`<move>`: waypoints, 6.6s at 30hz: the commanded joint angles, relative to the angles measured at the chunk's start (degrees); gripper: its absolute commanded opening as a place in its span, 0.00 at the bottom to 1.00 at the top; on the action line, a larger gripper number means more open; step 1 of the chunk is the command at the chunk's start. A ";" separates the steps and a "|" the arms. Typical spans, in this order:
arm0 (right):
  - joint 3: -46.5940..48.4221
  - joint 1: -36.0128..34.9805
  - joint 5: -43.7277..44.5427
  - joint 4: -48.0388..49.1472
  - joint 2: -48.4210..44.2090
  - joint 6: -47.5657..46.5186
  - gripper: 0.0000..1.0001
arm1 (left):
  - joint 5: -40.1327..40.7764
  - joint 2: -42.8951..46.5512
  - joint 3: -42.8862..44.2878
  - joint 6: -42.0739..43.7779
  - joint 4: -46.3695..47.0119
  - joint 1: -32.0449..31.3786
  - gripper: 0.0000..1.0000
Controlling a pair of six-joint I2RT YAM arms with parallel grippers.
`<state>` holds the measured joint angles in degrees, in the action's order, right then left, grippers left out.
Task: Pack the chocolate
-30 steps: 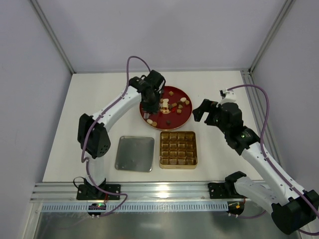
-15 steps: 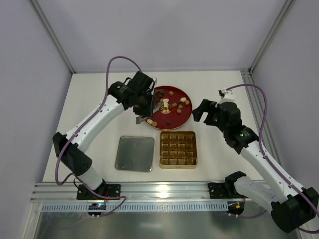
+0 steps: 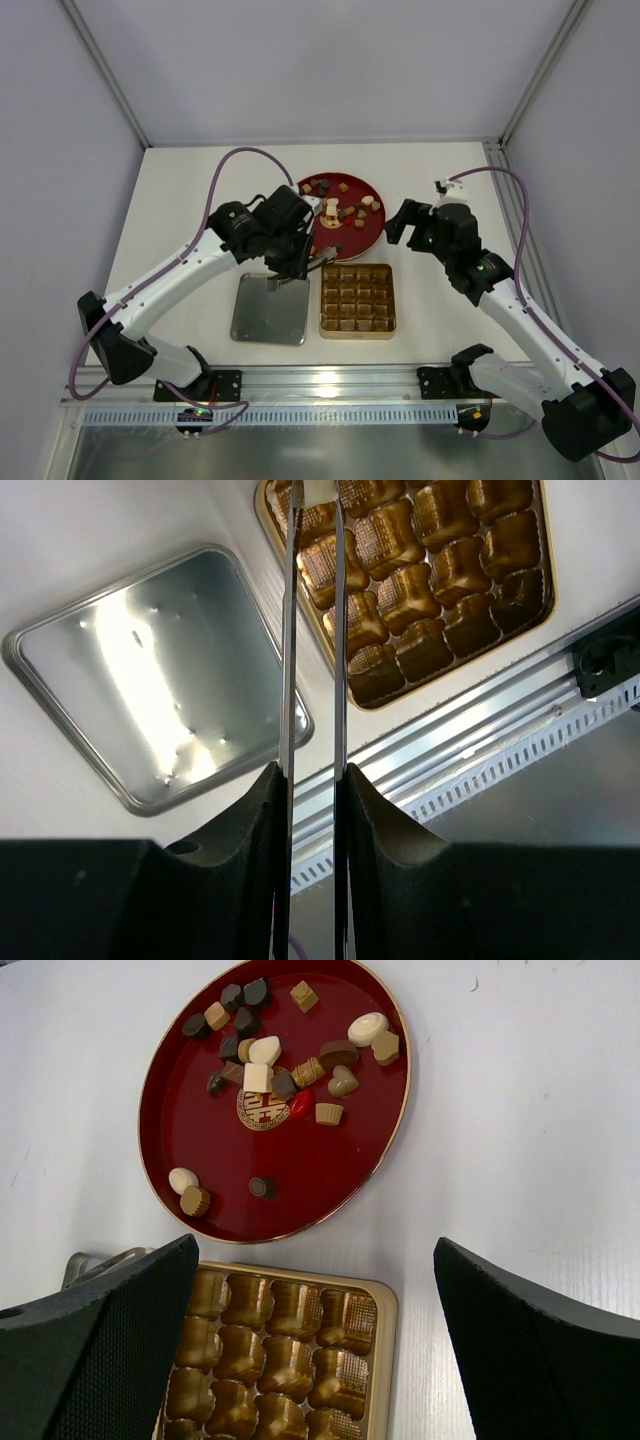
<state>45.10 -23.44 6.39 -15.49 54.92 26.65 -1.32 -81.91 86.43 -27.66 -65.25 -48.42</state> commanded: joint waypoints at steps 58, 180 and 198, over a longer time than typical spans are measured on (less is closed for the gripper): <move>0.60 0.15 0.02 2.13 -0.16 -0.11 1.00 | 3.87 -4.03 5.58 -0.29 3.65 -1.24 0.39; 0.43 0.15 -1.65 3.01 0.81 0.33 1.00 | 5.54 -28.74 21.93 8.24 -0.31 9.40 0.27; -0.10 0.06 -1.38 3.00 0.72 0.50 1.00 | 6.42 -30.86 23.87 9.29 -0.93 10.72 0.46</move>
<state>44.40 -23.44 4.78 -14.79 55.81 27.11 4.49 -113.73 108.51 -19.66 -66.30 -38.06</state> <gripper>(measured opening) 0.996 0.459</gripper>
